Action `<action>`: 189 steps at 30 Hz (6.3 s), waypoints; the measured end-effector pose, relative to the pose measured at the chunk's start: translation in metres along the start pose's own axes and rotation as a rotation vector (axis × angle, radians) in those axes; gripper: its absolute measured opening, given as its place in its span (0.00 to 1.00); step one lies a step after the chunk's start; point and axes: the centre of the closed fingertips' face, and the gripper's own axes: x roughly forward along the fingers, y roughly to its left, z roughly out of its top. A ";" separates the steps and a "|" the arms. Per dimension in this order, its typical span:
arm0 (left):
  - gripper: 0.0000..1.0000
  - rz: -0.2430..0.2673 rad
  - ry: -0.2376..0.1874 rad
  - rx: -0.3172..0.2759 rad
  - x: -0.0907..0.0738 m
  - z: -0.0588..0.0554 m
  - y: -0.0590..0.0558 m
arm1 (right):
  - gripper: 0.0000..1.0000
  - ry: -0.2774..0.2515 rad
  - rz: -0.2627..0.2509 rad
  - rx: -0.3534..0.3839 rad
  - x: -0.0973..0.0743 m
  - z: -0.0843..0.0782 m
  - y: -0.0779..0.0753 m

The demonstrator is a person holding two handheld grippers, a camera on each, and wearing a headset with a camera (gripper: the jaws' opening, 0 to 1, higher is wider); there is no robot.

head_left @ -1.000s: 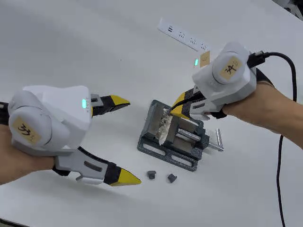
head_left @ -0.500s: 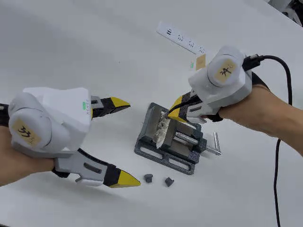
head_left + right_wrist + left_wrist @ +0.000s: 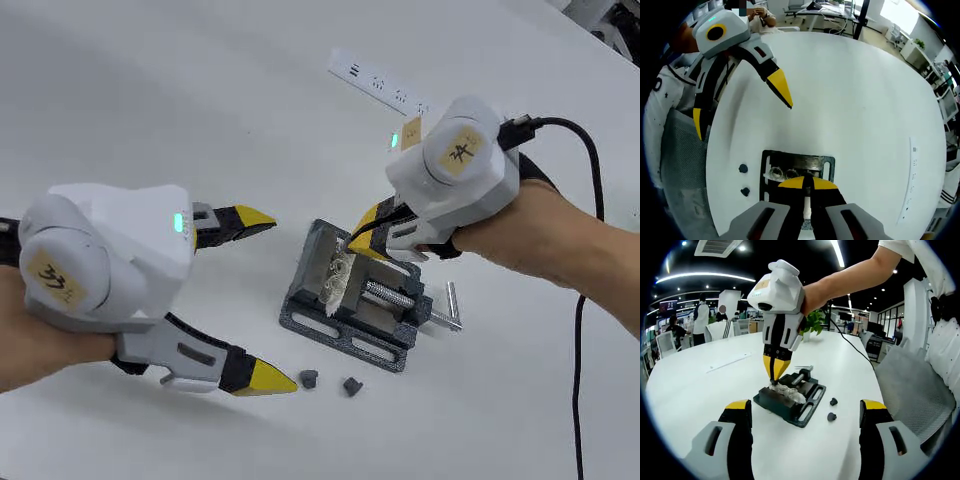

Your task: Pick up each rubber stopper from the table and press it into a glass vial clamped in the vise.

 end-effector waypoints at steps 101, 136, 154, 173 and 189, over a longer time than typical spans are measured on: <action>0.86 -0.014 0.094 0.048 -0.014 0.007 -0.018 | 0.17 -0.313 -0.190 0.212 -0.048 -0.016 0.011; 0.84 -0.048 0.149 0.085 -0.011 0.016 -0.056 | 0.48 -0.425 -0.334 0.413 -0.106 -0.094 0.083; 0.82 -0.090 0.211 0.114 -0.005 0.008 -0.065 | 0.57 -0.464 -0.368 0.533 -0.103 -0.134 0.127; 0.66 -0.054 0.317 0.059 0.011 -0.013 -0.068 | 0.58 -0.497 -0.420 0.631 -0.107 -0.163 0.151; 0.50 0.144 0.384 -0.289 0.022 -0.043 -0.055 | 0.57 -0.517 -0.438 0.660 -0.107 -0.173 0.156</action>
